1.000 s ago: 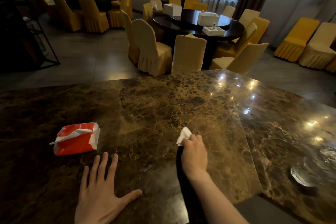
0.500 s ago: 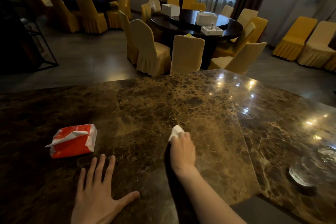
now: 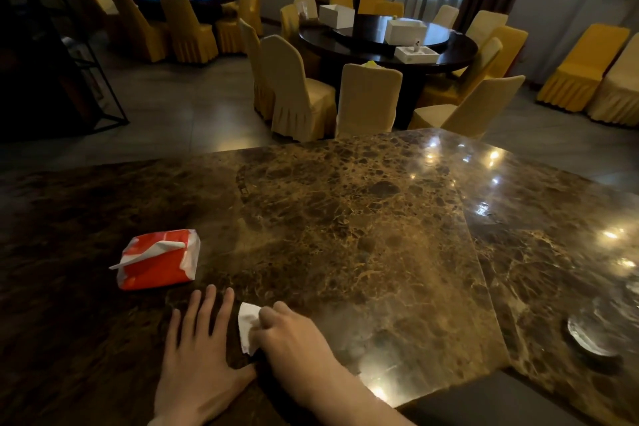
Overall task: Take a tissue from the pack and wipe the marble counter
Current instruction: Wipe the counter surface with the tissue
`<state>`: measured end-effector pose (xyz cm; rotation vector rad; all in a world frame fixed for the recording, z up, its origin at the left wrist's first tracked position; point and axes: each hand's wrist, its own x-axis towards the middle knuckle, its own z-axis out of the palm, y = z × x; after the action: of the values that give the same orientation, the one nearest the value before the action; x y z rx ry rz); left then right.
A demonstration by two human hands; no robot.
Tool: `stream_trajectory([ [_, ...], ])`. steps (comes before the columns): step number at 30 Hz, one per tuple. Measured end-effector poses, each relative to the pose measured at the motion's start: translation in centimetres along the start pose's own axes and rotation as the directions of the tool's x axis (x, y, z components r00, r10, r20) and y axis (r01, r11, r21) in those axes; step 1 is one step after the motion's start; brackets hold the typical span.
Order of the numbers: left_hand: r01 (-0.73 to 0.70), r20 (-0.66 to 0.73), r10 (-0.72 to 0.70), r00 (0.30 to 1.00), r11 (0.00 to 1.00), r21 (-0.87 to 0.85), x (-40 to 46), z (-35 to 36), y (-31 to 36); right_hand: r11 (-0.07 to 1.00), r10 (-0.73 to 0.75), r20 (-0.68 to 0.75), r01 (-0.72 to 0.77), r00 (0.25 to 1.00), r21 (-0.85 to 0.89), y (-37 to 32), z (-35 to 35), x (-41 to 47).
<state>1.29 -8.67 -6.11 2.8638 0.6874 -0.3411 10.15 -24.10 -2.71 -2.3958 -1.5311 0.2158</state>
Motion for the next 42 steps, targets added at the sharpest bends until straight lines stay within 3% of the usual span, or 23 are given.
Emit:
stream_trajectory([
  [2, 0.000, -0.022, 0.000, 1.000, 1.000, -0.023, 0.1, 0.3, -0.2, 0.999, 0.044, -0.005, -0.044, 0.999, -0.026, 1.4, 0.0, -0.7],
  [4, -0.008, -0.040, 0.006, 0.999, 0.999, -0.053, -0.1, 0.4, -0.1, 0.968, 0.249, -0.103, -0.251, 0.963, -0.007, 4.7, -1.2, -1.4],
  [7, -0.008, -0.058, 0.004, 0.998, 0.997, -0.079, -0.2, 0.5, -0.1, 0.815, 0.566, -0.214, -0.579, 0.796, 0.001, 9.7, -3.7, -1.8],
  [9, -0.002, -0.046, -0.002, 0.999, 0.997, -0.072, -0.1, 0.5, 0.0, 0.744, 0.648, -0.286, -0.667, 0.706, 0.039, 9.7, -4.0, -1.1],
  [11, 0.001, -0.047, -0.005, 0.999, 0.997, -0.076, 0.0, 0.5, 0.0, 0.790, 0.604, -0.285, -0.605, 0.744, 0.096, 6.3, -2.5, 0.5],
  [14, -0.010, -0.022, 0.009, 1.000, 0.999, -0.040, 0.2, 0.4, -0.1, 0.942, 0.333, -0.147, -0.321, 0.931, 0.098, -0.6, 0.5, 2.6],
  [16, -0.019, -0.012, 0.019, 1.000, 0.999, -0.035, 0.2, 0.3, -0.2, 0.976, 0.209, -0.100, -0.202, 0.973, 0.081, -1.4, 0.8, 2.7],
  [19, -0.010, -0.059, 0.005, 0.998, 0.997, -0.074, 0.1, 0.5, -0.1, 0.928, 0.371, -0.191, -0.370, 0.909, 0.046, 3.8, -1.0, 1.0],
  [22, -0.018, -0.098, 0.009, 0.995, 0.996, -0.087, -0.2, 0.7, -0.1, 0.774, 0.613, -0.287, -0.632, 0.736, 0.032, 10.4, -3.0, -1.6],
  [24, -0.023, -0.107, 0.013, 0.994, 0.996, -0.091, -0.3, 0.8, -0.3, 0.695, 0.694, -0.331, -0.715, 0.639, 0.078, 12.1, -3.6, -2.1],
  [26, -0.020, -0.111, 0.009, 0.994, 0.995, -0.101, -0.1, 0.9, -0.2, 0.667, 0.713, -0.364, -0.740, 0.599, 0.089, 11.2, -3.2, -1.1],
  [28, -0.037, -0.126, 0.024, 0.992, 0.994, -0.105, -0.2, 1.0, -0.3, 0.723, 0.670, -0.354, -0.682, 0.653, 0.112, 8.5, -2.3, 0.1],
  [33, -0.034, -0.132, 0.025, 0.991, 0.997, -0.067, 0.0, 1.4, -0.4, 0.934, 0.356, -0.204, -0.346, 0.912, 0.085, 1.7, -0.2, 0.8],
  [36, -0.032, -0.139, 0.022, 0.990, 0.997, -0.072, 0.0, 1.6, -0.6, 0.987, 0.162, -0.118, -0.158, 0.980, 0.041, 1.1, 0.1, -1.5],
  [37, -0.034, -0.144, 0.021, 0.989, 0.995, -0.089, 0.0, 1.7, -0.6, 0.988, 0.153, -0.115, -0.152, 0.982, 0.018, 2.0, -0.2, -2.4],
  [39, -0.044, -0.158, 0.026, 0.987, 0.993, -0.111, -0.1, 1.8, -0.6, 0.957, 0.287, -0.172, -0.290, 0.942, 0.008, 5.3, -1.4, -3.9],
  [42, -0.042, -0.171, 0.021, 0.985, 0.992, -0.121, 0.1, 2.1, -0.7, 0.785, 0.601, -0.270, -0.619, 0.752, 0.023, 10.8, -3.9, -5.9],
])
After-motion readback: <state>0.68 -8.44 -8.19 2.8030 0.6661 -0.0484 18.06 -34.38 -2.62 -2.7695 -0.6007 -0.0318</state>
